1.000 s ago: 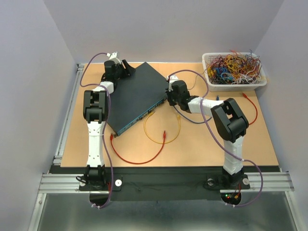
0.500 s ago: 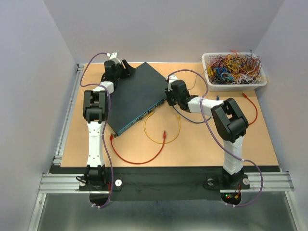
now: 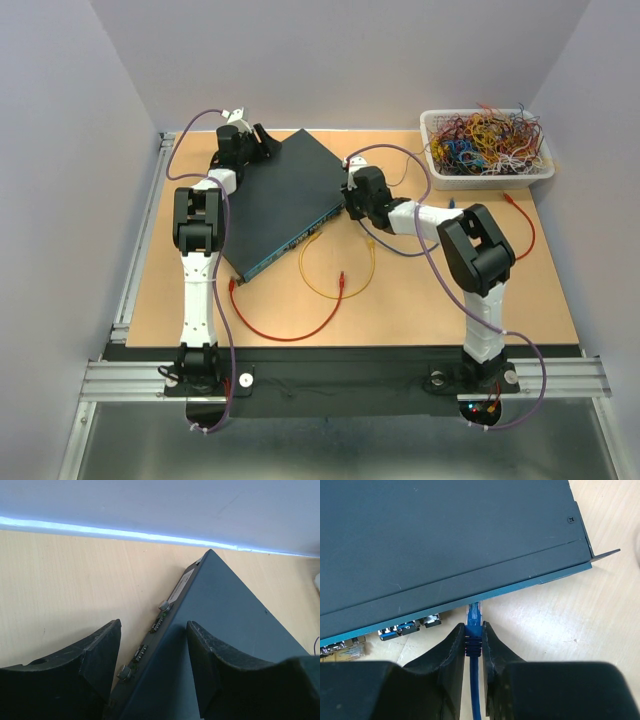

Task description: Insert the plug into the switch port

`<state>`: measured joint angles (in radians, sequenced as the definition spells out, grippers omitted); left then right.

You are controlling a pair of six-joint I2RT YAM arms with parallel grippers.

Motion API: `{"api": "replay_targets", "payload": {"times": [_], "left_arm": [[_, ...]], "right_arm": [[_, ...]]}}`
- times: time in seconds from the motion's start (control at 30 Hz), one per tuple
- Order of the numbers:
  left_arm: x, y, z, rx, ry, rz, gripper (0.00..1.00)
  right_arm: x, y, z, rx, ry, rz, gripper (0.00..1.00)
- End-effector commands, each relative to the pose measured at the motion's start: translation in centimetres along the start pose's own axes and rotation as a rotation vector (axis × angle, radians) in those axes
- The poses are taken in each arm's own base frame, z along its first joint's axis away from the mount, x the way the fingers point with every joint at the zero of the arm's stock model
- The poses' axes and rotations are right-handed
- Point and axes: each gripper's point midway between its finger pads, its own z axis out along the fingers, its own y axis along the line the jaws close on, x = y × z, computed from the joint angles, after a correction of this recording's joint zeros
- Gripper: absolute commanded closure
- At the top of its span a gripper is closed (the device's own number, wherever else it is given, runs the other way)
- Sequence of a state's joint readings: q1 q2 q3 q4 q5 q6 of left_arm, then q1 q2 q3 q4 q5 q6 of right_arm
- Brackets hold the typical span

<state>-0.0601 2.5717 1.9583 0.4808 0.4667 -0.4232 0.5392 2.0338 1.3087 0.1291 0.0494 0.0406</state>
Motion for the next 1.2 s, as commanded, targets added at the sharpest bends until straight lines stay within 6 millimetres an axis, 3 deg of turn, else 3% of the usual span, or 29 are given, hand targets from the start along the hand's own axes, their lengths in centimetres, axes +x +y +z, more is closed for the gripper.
{"api": "replay_targets", "payload": {"times": [0.0,0.27,0.67,0.87,1.17], "left_arm": [[6.1,-6.0,0.1,0.139,0.212,-0.095,0.36],[6.2,-6.0,0.1,0.145,0.215,-0.097,0.36],[6.3,-6.1,0.2,0.154,0.223,-0.095,0.36],[6.4,-6.1,0.2,0.155,0.224,-0.093,0.36],[6.3,-6.2,0.3,0.157,0.224,-0.094,0.36]], "right_arm": [[-6.4,1.9,0.6,-0.041,-0.199,-0.065,1.0],[-7.7,0.4,0.1,-0.091,-0.283,-0.079,1.0],[-8.5,-0.7,1.8,-0.092,-0.305,-0.113,1.0],[-10.2,-1.8,2.2,-0.039,-0.337,-0.131,1.0],[-13.0,-1.7,1.9,-0.044,-0.376,-0.174,0.99]]}}
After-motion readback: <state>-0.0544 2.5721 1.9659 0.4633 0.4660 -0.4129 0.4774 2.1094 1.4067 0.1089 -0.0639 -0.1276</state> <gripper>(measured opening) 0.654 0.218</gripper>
